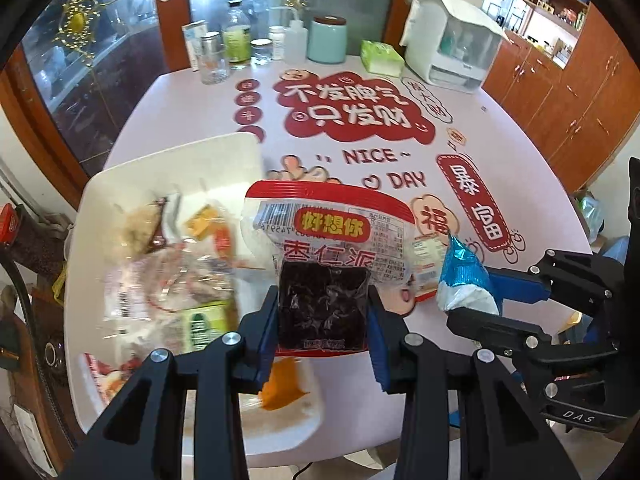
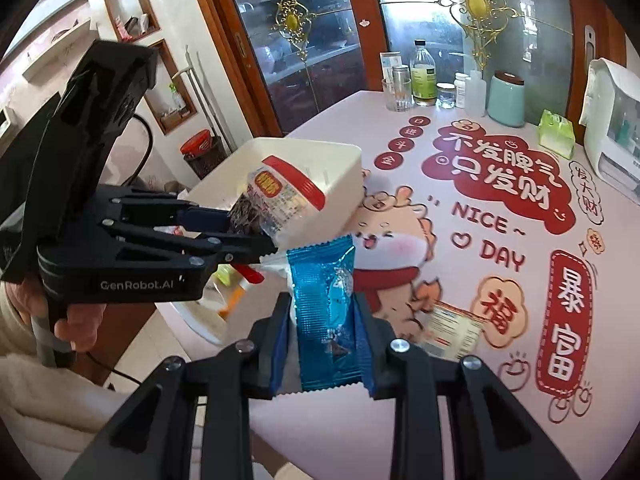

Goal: Organize snacks
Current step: 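Carry both packets over the white tray and open both tools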

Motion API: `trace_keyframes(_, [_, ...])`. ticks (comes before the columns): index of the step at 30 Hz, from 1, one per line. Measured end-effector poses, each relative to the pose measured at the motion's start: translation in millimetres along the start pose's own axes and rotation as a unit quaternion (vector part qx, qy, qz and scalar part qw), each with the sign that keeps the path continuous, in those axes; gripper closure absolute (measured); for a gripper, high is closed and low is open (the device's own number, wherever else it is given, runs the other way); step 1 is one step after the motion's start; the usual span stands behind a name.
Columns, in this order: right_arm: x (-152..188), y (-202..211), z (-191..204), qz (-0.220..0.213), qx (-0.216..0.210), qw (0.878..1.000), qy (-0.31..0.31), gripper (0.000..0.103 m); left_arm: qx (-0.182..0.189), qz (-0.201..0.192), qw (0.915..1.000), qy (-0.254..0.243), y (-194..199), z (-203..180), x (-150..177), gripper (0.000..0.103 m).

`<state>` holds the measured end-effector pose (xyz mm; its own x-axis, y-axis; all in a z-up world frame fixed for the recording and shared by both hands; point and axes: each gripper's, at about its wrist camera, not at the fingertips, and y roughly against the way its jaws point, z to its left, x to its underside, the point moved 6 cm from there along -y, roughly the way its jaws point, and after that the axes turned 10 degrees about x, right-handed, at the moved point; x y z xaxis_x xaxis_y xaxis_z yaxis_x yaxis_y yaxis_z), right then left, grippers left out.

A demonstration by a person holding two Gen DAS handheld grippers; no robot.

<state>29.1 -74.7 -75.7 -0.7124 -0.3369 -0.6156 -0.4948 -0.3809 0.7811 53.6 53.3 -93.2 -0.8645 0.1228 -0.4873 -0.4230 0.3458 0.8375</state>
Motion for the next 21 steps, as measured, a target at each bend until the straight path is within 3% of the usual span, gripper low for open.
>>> trace_keyframes(9, [-27.1,-29.2,27.3,0.023,0.018,0.997,-0.073,0.073,-0.013,-0.017,0.9998,0.0,26.3,59.3,1.1,0.065])
trace_keyframes(21, [-65.1,-56.8,66.8,0.023,0.014,0.992,-0.124,0.073,-0.03,-0.017,0.9993,0.011,28.9,135.4,-3.2,0.065])
